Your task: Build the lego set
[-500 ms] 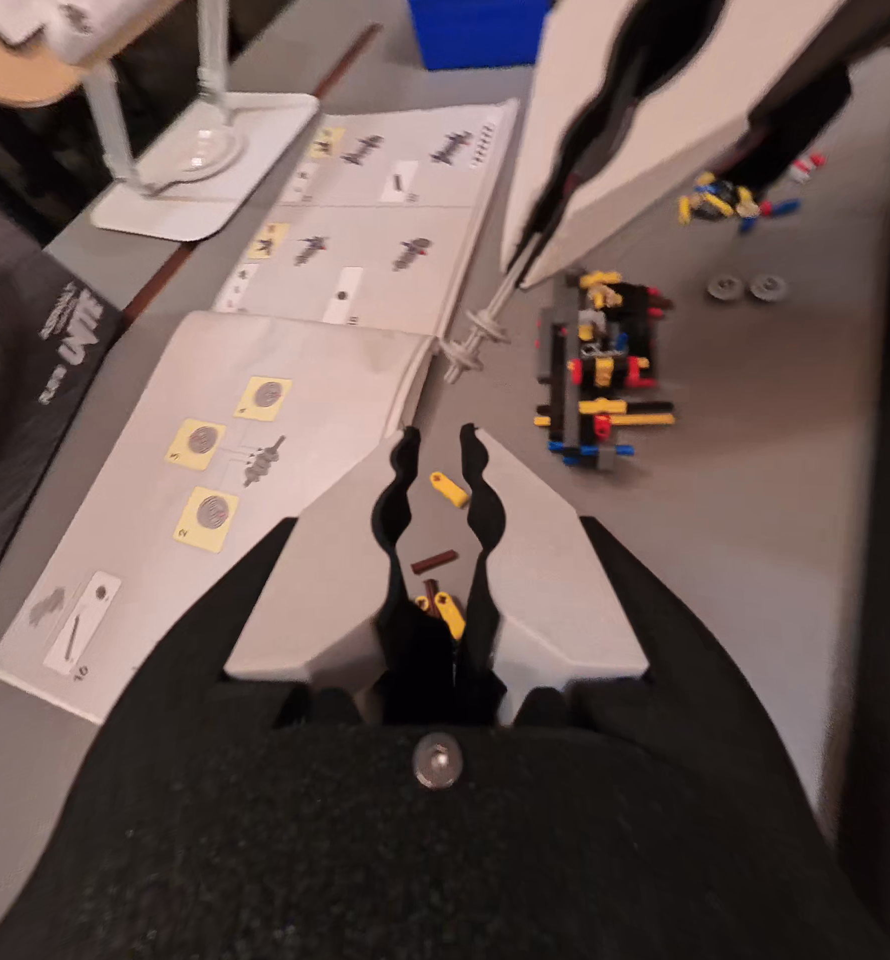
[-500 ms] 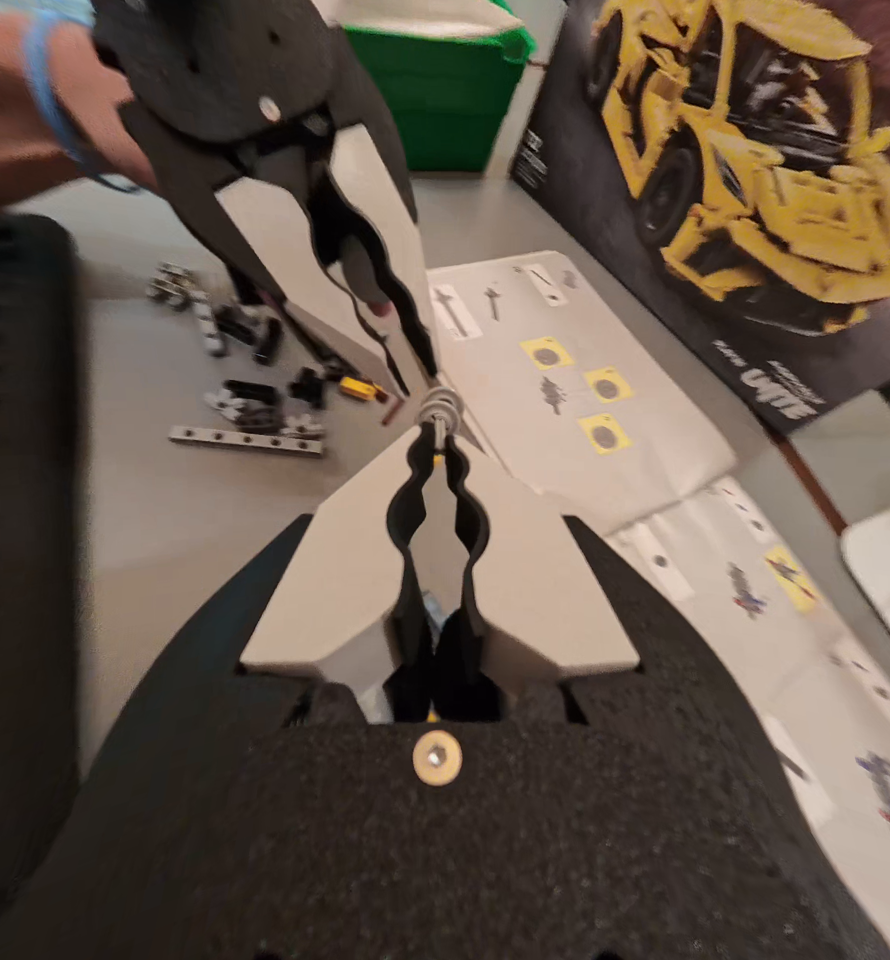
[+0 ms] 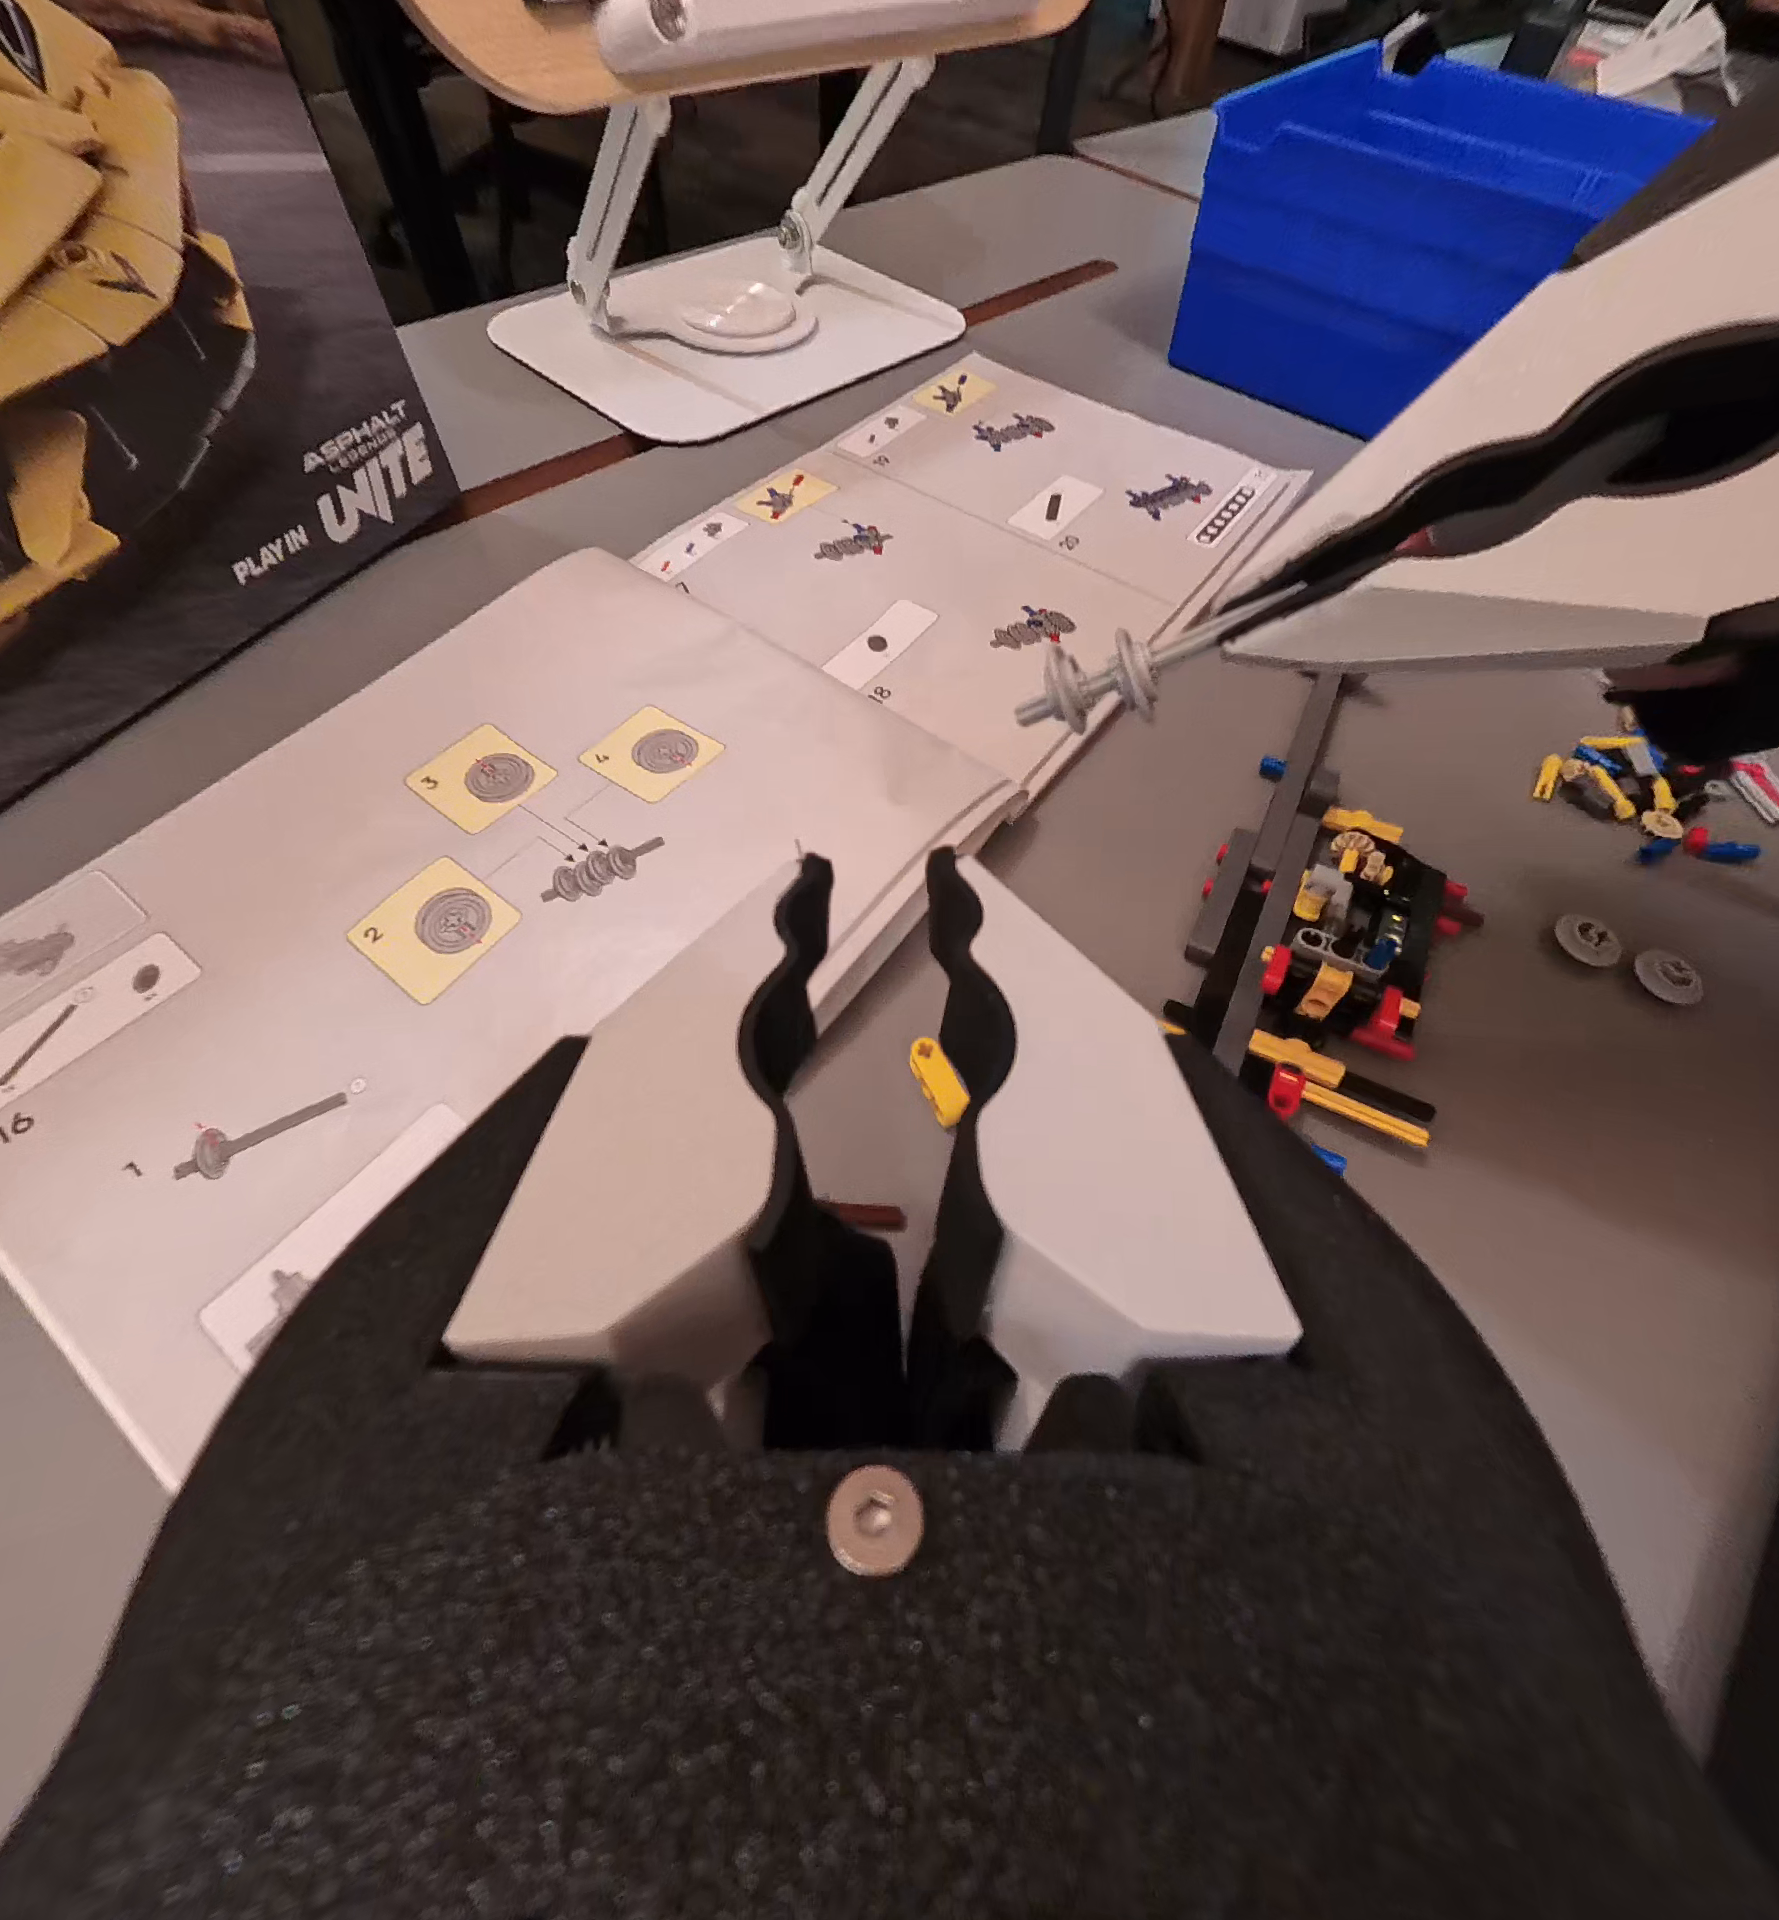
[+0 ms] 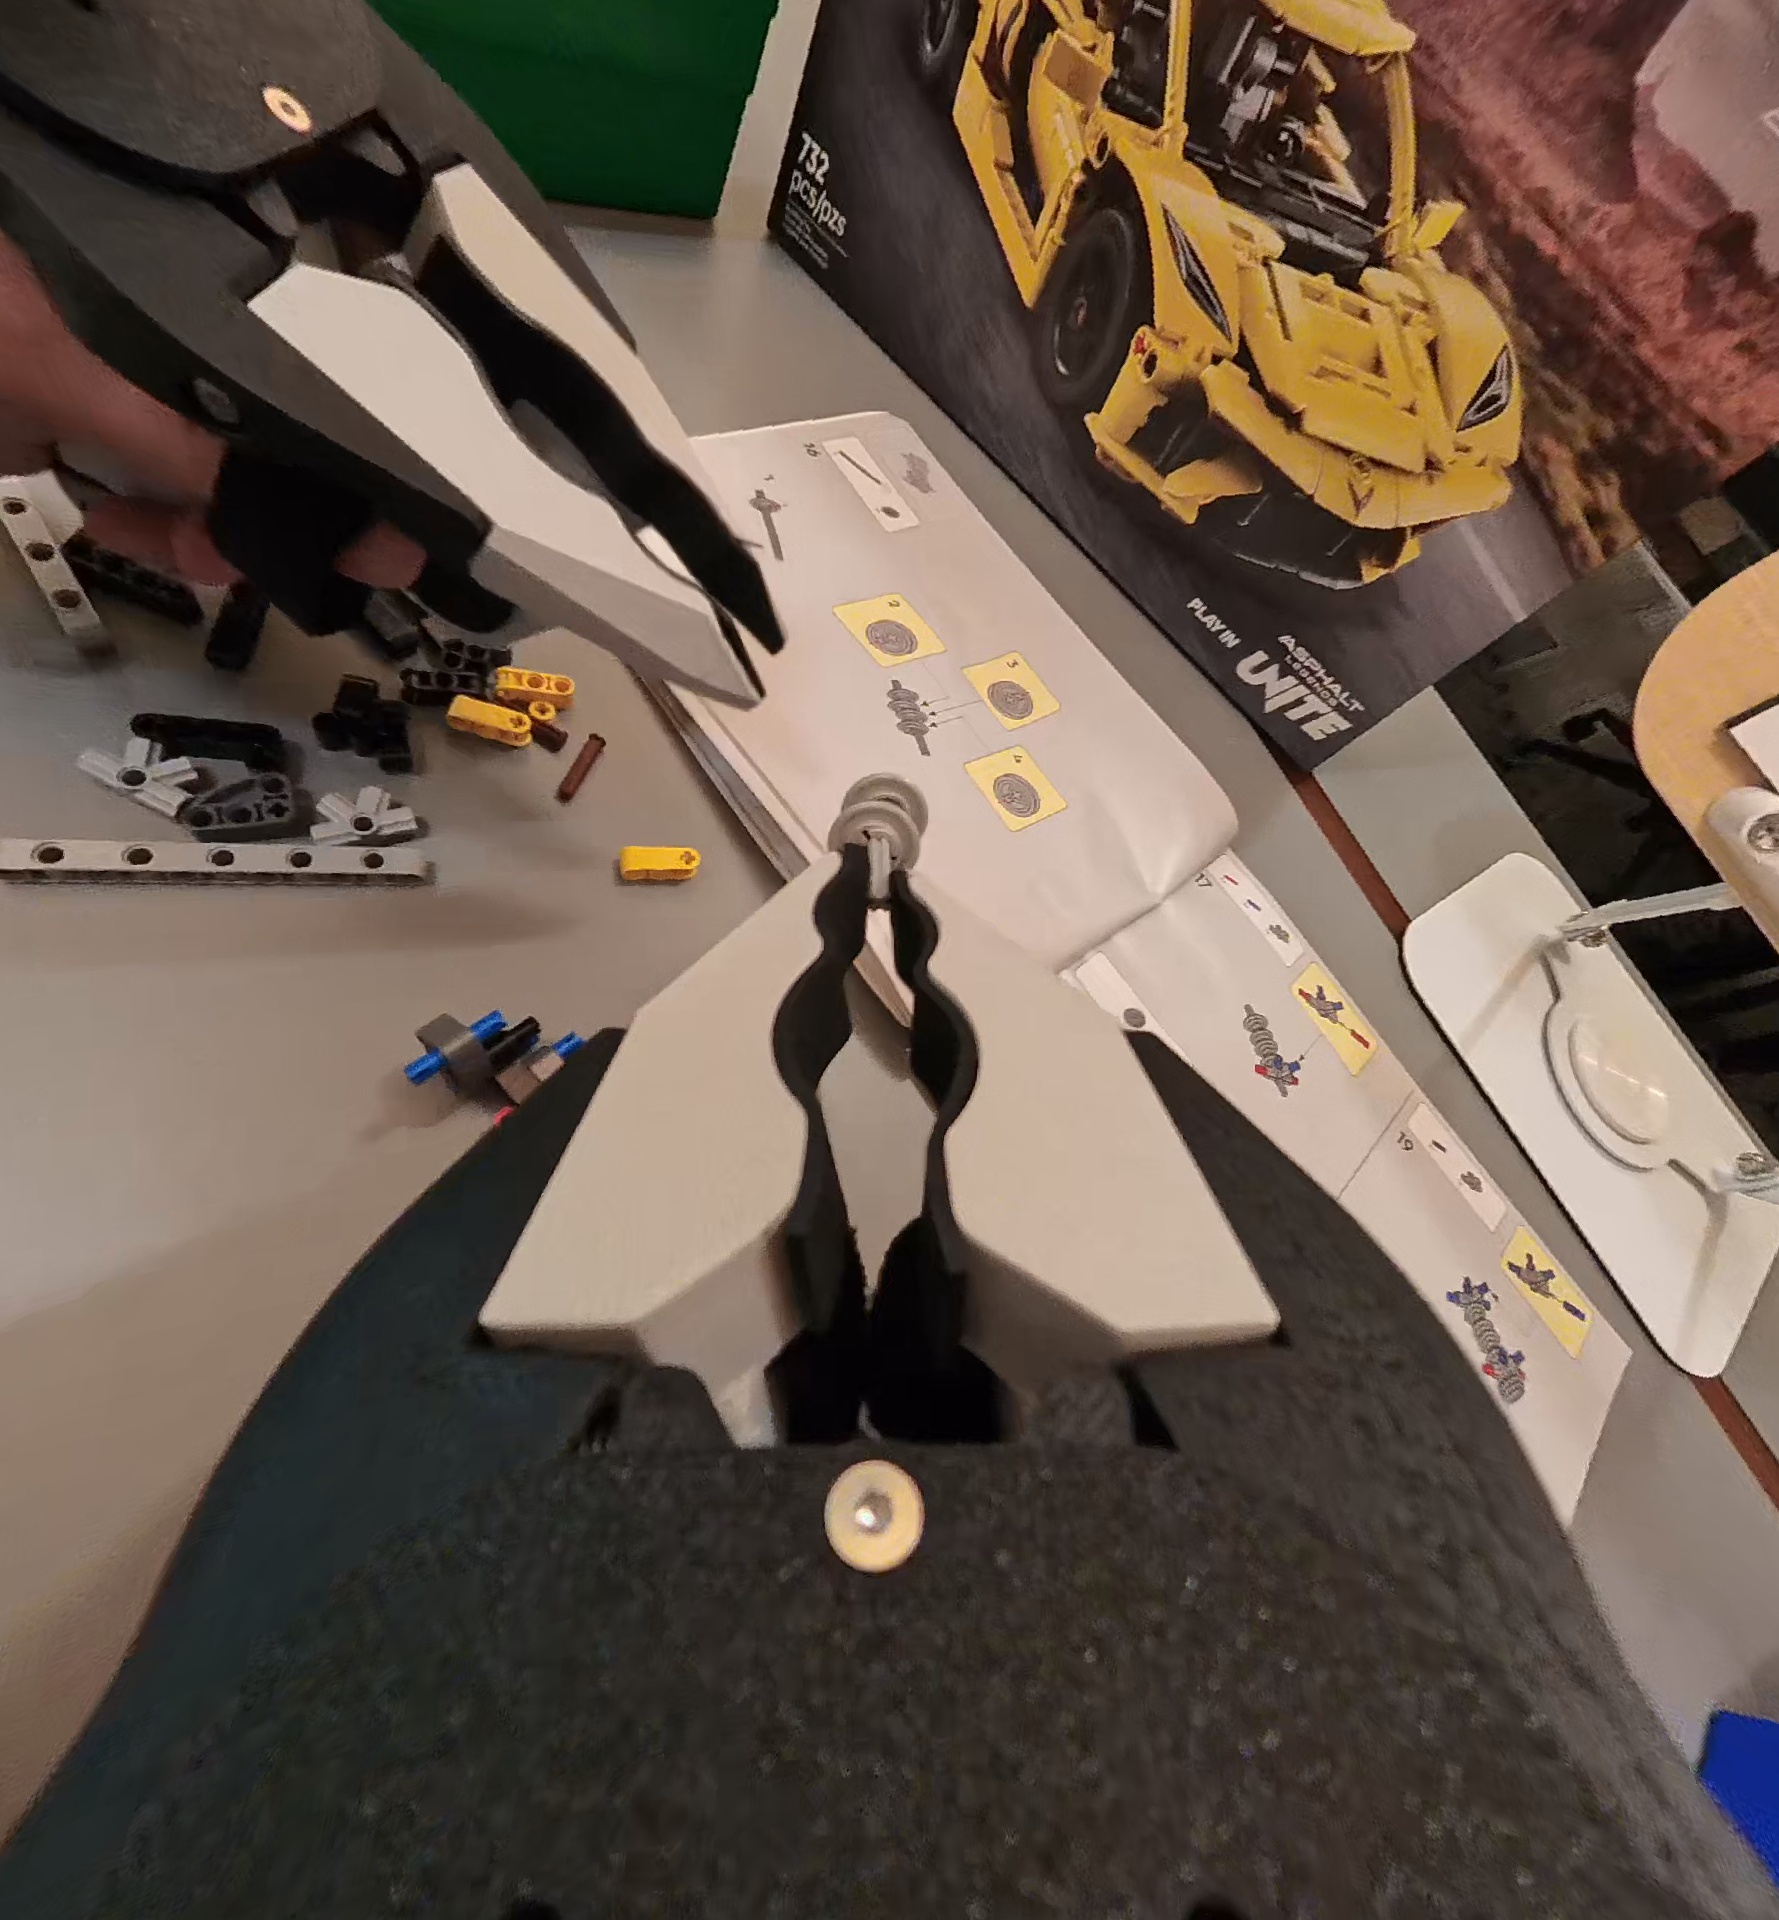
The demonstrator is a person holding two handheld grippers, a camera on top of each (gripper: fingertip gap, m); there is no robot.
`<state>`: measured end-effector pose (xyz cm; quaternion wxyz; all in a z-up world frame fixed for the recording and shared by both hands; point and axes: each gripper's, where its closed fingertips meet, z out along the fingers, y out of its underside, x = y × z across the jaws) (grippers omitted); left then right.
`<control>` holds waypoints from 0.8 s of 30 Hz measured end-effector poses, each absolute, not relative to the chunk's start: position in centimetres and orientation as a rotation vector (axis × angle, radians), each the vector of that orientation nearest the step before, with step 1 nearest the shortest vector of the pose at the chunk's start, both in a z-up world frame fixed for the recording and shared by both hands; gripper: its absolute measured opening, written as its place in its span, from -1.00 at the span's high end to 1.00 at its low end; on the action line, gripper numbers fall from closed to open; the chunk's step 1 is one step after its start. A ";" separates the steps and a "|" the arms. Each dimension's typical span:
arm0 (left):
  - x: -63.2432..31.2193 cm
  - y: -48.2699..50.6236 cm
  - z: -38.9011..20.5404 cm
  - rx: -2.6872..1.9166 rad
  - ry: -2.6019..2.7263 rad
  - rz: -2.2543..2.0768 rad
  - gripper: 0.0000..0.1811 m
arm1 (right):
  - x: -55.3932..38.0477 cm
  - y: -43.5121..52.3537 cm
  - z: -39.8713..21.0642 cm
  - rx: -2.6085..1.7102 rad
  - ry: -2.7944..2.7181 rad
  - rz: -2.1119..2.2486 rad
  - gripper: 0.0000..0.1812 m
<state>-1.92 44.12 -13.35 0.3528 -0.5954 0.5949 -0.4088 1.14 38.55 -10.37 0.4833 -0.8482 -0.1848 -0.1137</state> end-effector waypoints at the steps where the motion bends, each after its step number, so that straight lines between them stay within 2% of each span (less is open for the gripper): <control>1: -1.9 44.4 -13.2 -1.531 1.524 -1.056 0.79 | 1.4 38.5 -10.5 -2.057 -0.447 -0.285 0.97; 8: -3.5 48.4 -12.6 -1.584 1.308 -1.035 0.71 | 2.8 38.7 -11.4 -1.852 -0.367 -0.107 0.97; 13: -4.4 50.4 -12.4 -1.691 1.164 -1.056 0.71 | 4.6 38.9 -11.8 -1.869 -0.295 -0.105 0.96; 24: -4.4 48.3 -14.3 -1.607 1.402 -0.908 0.71 | 5.5 39.1 -14.3 -1.966 -0.236 -0.071 0.96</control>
